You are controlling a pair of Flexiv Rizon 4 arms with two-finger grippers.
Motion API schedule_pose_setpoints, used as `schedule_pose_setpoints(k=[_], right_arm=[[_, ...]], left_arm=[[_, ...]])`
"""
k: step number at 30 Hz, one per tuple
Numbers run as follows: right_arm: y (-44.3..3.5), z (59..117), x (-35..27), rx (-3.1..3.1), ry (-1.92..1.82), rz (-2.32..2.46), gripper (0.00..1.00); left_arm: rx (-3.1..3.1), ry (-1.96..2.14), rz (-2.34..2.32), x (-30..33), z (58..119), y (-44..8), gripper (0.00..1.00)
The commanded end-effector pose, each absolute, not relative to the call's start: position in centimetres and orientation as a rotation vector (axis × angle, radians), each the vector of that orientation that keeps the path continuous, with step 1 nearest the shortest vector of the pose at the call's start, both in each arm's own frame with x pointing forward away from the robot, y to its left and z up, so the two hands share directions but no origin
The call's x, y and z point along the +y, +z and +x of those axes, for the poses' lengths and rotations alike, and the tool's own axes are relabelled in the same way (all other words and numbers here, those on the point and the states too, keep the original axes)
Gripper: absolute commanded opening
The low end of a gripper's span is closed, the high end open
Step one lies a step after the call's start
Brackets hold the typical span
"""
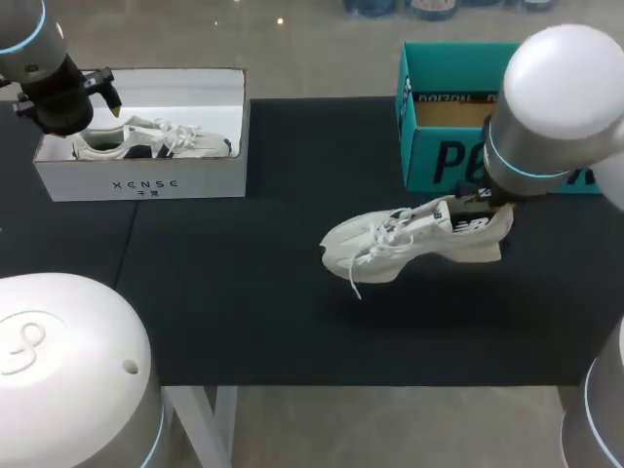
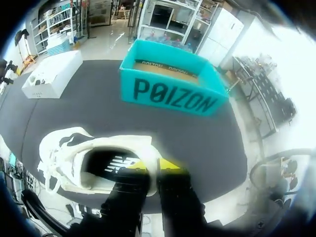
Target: Take the shoe out of the shoebox, open the shoe tongue, remove and reinsert the insole, then place the shoe into the shoebox
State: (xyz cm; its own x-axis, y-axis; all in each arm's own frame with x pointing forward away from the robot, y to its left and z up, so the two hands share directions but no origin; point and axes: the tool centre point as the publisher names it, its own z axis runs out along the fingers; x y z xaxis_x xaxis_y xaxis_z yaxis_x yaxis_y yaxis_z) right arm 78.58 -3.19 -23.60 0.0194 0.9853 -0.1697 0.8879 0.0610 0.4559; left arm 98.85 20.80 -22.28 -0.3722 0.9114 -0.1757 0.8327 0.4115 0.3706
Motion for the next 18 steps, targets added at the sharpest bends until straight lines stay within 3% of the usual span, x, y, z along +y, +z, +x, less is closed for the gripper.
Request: schedule_pose_setpoints(k=[1, 18], right_arm=[[-27.1, 81.2, -2.4, 1.933, 0.303, 1.936, 0.0], [-31.8, 85.4, -0.8, 1.982, 0.3, 2.014, 0.0]], left_arm=[[2.321, 0.313, 1.503, 20.8, 98.8, -22.2, 1.0], [2.321, 0.313, 1.503, 20.8, 98.8, -22.2, 1.0]])
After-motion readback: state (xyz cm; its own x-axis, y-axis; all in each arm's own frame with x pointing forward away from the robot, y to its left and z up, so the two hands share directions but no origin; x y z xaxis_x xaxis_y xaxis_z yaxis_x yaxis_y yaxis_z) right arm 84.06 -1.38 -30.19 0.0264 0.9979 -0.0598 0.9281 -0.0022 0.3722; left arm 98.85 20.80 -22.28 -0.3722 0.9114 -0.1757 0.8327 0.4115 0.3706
